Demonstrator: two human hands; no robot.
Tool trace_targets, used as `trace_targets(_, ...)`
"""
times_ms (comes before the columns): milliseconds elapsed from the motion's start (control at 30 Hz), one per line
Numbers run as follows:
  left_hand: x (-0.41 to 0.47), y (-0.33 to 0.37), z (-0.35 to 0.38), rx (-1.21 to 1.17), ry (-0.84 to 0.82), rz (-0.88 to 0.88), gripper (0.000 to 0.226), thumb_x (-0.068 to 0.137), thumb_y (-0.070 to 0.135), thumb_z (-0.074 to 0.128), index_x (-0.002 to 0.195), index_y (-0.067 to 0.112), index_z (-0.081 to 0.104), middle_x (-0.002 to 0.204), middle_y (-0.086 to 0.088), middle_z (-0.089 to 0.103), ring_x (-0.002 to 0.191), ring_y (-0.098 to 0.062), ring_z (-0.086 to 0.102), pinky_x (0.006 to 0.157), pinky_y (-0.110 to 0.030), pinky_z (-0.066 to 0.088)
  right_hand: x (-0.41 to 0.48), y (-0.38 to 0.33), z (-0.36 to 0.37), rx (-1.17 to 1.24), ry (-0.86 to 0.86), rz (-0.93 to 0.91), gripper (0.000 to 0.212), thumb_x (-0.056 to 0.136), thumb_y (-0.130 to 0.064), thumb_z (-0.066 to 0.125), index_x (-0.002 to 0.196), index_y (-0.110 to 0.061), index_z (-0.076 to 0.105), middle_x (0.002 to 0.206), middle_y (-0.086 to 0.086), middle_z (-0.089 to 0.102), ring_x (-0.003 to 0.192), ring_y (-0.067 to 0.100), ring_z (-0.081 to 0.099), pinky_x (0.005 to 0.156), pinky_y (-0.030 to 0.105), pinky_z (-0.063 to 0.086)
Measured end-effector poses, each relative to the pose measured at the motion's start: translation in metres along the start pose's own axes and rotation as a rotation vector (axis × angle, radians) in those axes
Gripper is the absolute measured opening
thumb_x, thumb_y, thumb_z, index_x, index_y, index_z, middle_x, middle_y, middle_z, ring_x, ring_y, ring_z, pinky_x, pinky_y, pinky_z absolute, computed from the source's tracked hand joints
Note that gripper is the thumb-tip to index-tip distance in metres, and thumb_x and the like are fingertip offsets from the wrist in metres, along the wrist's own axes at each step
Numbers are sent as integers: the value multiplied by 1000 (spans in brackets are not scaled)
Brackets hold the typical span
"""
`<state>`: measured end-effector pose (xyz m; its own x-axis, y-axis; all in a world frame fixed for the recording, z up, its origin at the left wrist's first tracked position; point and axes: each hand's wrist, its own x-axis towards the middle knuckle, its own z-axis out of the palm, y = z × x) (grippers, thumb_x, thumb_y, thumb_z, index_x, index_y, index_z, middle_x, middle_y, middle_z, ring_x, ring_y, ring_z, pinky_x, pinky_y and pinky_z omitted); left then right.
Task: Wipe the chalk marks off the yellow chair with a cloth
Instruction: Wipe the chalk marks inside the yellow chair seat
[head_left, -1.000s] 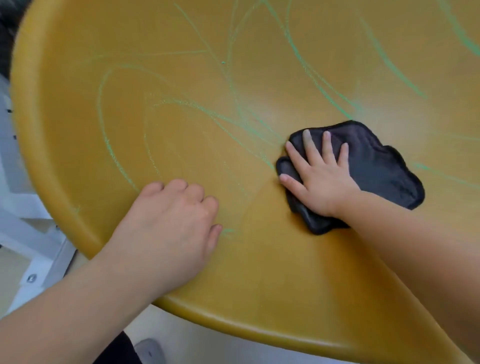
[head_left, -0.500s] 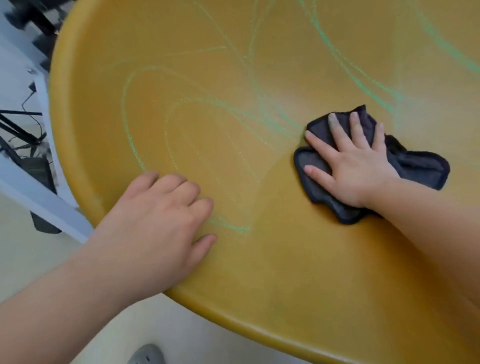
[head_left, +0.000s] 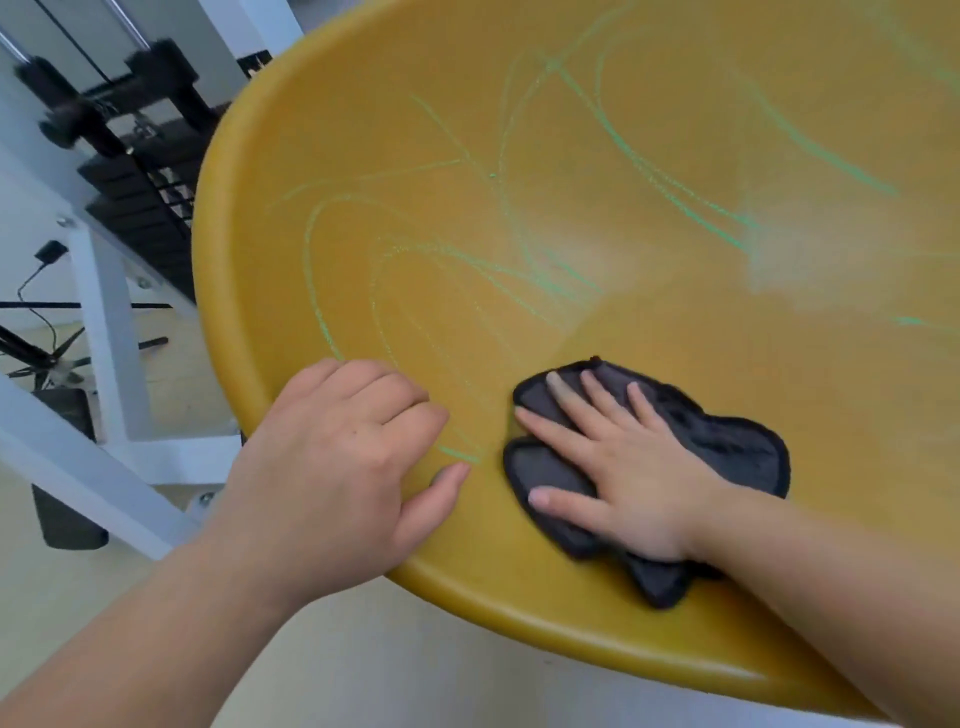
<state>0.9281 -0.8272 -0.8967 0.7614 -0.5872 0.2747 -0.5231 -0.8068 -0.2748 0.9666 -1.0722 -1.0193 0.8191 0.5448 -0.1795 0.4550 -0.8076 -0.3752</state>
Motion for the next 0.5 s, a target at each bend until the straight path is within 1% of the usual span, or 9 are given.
trace_targets(67, 1, -1, 0, 1, -7, -10, 48, 88, 48, 58, 115, 11, 72, 104, -6, 71, 101, -32, 65, 88, -45, 48, 23, 32, -6, -79, 73, 251, 83, 73, -97, -1, 147, -63, -18, 167, -6, -25, 154, 27, -25, 121, 62, -12)
trace_targets(100, 1, -1, -1, 8, -20, -11, 51, 88, 50, 56, 118, 12, 71, 107, -5, 71, 103, -32, 65, 89, -45, 47, 31, 44, -9, -87, 96, 363, 87, 73, -97, -1, 150, -60, -15, 168, -3, -24, 154, 30, -23, 120, 65, -10)
trace_targets(167, 0, -2, -2, 18, -42, -1, 51, 88, 52, 54, 116, 12, 71, 106, -5, 70, 104, -32, 64, 91, -45, 46, 40, 49, -12, -56, 115, 510, 90, 76, -94, -1, 156, -52, -12, 168, 2, -22, 154, 34, -21, 119, 68, -7)
trace_targets(200, -2, -3, -2, 24, -49, 6, 50, 88, 52, 54, 114, 13, 72, 106, -5, 70, 105, -33, 64, 92, -46, 45, 42, 41, -11, -32, 111, 541, 91, 78, -91, -1, 157, -47, -12, 168, 4, -23, 154, 37, -20, 119, 68, -6)
trace_targets(267, -6, -7, -1, 37, -54, 7, 49, 87, 53, 55, 111, 15, 73, 109, -6, 71, 112, -33, 63, 100, -51, 43, 44, 8, -5, 18, 83, 496, 90, 83, -84, -2, 159, -39, -15, 168, 3, -24, 153, 39, -20, 119, 69, -5)
trace_targets(333, -11, -13, -3, 35, -25, -2, 48, 86, 54, 58, 112, 17, 74, 115, -7, 70, 120, -33, 60, 107, -57, 38, 40, -33, 2, 80, 58, 348, 87, 85, -79, 0, 159, -36, -16, 167, -1, -27, 153, 36, -23, 119, 67, -8)
trace_targets(433, -15, -27, -6, 8, 45, 5, 51, 84, 54, 64, 117, 16, 74, 129, -9, 66, 132, -35, 53, 113, -60, 30, 31, -76, 1, 189, 19, 145, 81, 88, -75, 4, 157, -40, -20, 164, -8, -32, 151, 28, -30, 120, 62, -14)
trace_targets(500, -15, -39, -10, 3, 69, -19, 52, 84, 55, 64, 117, 16, 74, 132, -10, 64, 135, -35, 49, 115, -61, 27, 28, -75, 1, 217, 9, 83, 78, 88, -78, 5, 155, -46, -21, 162, -13, -34, 150, 22, -33, 121, 59, -16)
